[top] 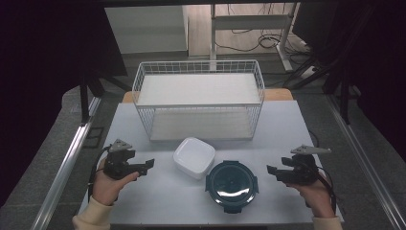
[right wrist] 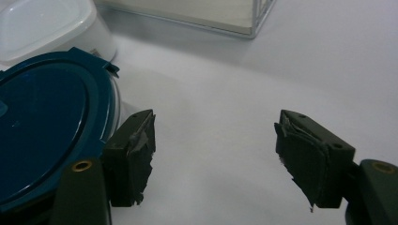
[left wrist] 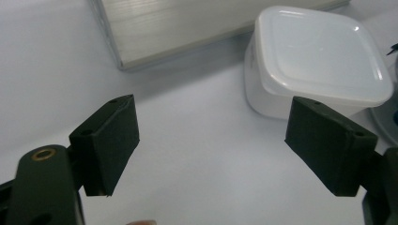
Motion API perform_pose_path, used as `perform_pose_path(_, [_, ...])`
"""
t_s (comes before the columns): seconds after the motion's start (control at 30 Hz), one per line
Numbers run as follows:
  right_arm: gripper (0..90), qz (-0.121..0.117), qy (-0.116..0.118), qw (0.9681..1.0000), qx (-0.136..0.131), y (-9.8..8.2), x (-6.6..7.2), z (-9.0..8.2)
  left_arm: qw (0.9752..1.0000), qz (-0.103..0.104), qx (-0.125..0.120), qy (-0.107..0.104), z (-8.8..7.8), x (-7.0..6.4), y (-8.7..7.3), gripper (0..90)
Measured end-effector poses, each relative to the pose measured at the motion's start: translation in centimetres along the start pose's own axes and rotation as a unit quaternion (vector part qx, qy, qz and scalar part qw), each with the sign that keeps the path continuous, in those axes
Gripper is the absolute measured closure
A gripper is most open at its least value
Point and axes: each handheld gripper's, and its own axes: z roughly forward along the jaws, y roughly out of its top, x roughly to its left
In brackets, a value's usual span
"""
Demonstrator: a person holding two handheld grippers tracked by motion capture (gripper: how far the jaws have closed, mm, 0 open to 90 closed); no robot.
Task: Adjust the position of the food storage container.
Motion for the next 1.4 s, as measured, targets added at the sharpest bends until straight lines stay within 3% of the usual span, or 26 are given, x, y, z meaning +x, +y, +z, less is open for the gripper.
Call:
perform_pose_path(0.63, [36.7,-0.008,-0.014,0.9993,0.033,0.8,0.2,0.5,1.0,0.001,0.009,-0.003,0.4,0.3,0.2,17.0])
perform_pose_path(0.8, [40.5,-0.016,-0.016,0.9991,0.037,2.2,1.1,0.8,0.9999,0.003,0.009,-0.008,0.4,0.3,0.2,17.0])
perform_pose_path(0.97, [45.8,-0.037,-0.012,0.9981,0.048,3.6,2.6,1.3,0.9999,0.007,0.001,-0.012,-0.1,0.2,0.3,16.9])
perform_pose_path(1.2, [57.9,-0.064,0.009,0.995,0.076,5.0,4.3,3.7,0.9999,0.013,-0.007,-0.009,-0.8,0.1,0.5,16.9])
perform_pose_path(1.27, [61.9,-0.084,0.012,0.9921,0.092,4.8,4.6,4.6,0.9998,0.016,-0.006,-0.007,-0.8,0.1,0.5,16.9])
perform_pose_path(1.3, [61.9,-0.084,0.012,0.9921,0.092,4.8,4.6,4.6,0.9998,0.016,-0.006,-0.007,-0.8,0.1,0.5,16.9])
perform_pose_path(1.33, [66.1,-0.1,0.009,0.9894,0.104,4.5,4.9,5.2,0.9998,0.018,-0.004,-0.006,-0.7,0.1,0.4,16.9])
perform_pose_path(1.4, [71.4,-0.11,0.006,0.9876,0.112,4.2,5.0,5.6,0.9998,0.018,-0.001,-0.005,-0.5,0.1,0.4,16.9])
